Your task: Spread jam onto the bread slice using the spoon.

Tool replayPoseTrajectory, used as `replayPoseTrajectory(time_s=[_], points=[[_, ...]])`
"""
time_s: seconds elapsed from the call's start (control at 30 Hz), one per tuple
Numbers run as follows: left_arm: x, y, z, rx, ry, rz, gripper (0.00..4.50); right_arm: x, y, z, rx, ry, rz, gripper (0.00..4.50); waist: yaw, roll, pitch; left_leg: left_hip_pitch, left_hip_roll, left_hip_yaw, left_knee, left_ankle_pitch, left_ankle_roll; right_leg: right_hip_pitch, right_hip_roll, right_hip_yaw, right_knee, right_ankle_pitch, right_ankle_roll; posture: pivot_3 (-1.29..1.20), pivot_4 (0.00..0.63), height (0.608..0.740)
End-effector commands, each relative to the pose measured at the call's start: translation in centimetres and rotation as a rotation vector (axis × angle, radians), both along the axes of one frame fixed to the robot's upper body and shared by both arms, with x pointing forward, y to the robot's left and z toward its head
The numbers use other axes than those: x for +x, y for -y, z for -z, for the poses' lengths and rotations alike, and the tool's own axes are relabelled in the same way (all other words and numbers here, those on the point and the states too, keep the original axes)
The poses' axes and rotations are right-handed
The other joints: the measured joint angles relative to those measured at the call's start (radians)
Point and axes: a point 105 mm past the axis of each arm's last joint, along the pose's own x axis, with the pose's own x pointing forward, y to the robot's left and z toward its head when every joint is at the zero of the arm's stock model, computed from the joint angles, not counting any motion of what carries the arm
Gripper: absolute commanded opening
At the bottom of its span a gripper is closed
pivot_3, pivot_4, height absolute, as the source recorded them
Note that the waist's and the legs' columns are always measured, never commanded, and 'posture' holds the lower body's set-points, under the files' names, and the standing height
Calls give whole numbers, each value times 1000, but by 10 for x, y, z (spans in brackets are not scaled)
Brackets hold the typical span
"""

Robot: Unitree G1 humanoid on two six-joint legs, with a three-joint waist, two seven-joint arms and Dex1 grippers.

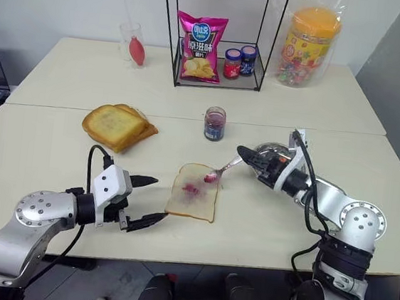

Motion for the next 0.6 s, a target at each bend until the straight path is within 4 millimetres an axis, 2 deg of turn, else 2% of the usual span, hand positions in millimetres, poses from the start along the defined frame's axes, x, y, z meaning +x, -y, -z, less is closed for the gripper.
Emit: replayPoseTrajectory(time_s=[0.03, 0.3, 0.6], points=[[2, -3, -8, 0, 54, -15, 4500, 0, -9, -11, 19, 50, -26, 62, 0, 0, 0, 0, 0, 0, 0, 0, 0, 0, 0, 0, 0, 0, 0, 0, 150, 740], [0, -3, -8, -6, 65, -24, 4500, -8, -17, -8, -67, 108, -93, 62, 0, 0, 0, 0, 0, 0, -1, 0, 0, 0, 0, 0, 0, 0, 0, 0, 150, 740], [2, -2, -7, -4, 67, -16, 4500, -11, -21, -12, -77, 166, -104, 62, 0, 0, 0, 0, 0, 0, -1, 0, 0, -1, 0, 0, 0, 0, 0, 0, 150, 740]])
